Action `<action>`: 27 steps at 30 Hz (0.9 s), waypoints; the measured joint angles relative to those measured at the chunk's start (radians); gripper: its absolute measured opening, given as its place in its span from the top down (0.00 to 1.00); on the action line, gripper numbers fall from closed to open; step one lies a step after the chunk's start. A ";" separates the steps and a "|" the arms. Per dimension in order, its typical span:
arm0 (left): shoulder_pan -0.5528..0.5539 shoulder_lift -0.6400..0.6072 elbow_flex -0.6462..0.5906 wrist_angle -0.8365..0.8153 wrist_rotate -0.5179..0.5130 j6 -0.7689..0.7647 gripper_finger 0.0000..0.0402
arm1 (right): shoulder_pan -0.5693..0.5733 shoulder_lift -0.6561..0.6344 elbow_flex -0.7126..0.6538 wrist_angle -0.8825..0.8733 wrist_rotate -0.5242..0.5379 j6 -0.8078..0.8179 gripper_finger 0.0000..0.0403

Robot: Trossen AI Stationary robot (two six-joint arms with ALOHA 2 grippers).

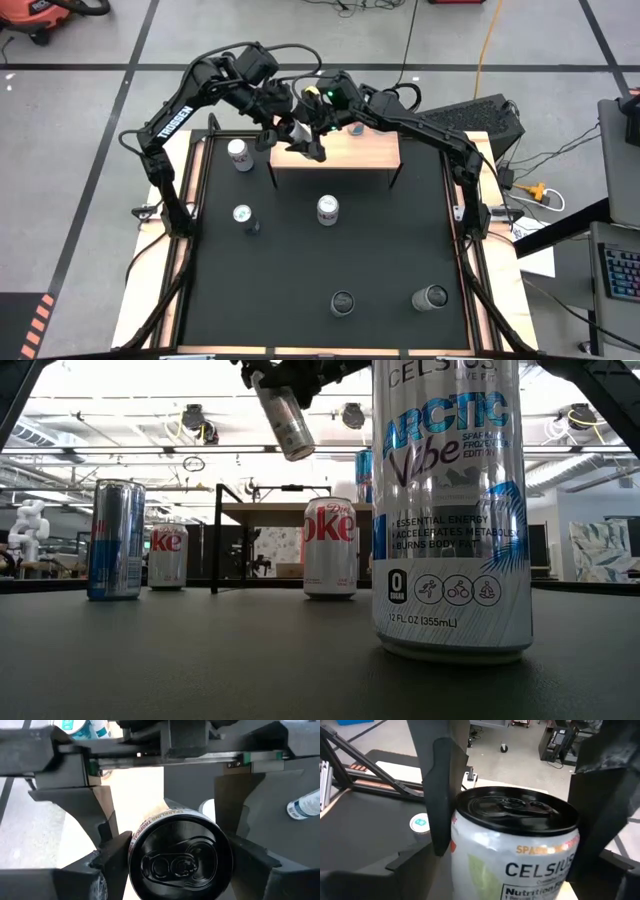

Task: Place canned beverage on shelf
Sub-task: Put the left white-yellow soda can on the shelf

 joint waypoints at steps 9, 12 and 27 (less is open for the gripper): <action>0.001 0.000 -0.002 -0.014 -0.025 -0.002 0.35 | 0.000 -0.001 0.000 -0.015 0.008 -0.012 0.09; 0.001 0.000 -0.002 -0.021 -0.042 -0.002 0.35 | -0.002 -0.001 0.000 -0.028 0.010 -0.013 0.09; 0.002 0.000 -0.003 -0.030 -0.059 -0.006 0.35 | -0.001 -0.005 0.002 -0.044 0.108 -0.045 0.13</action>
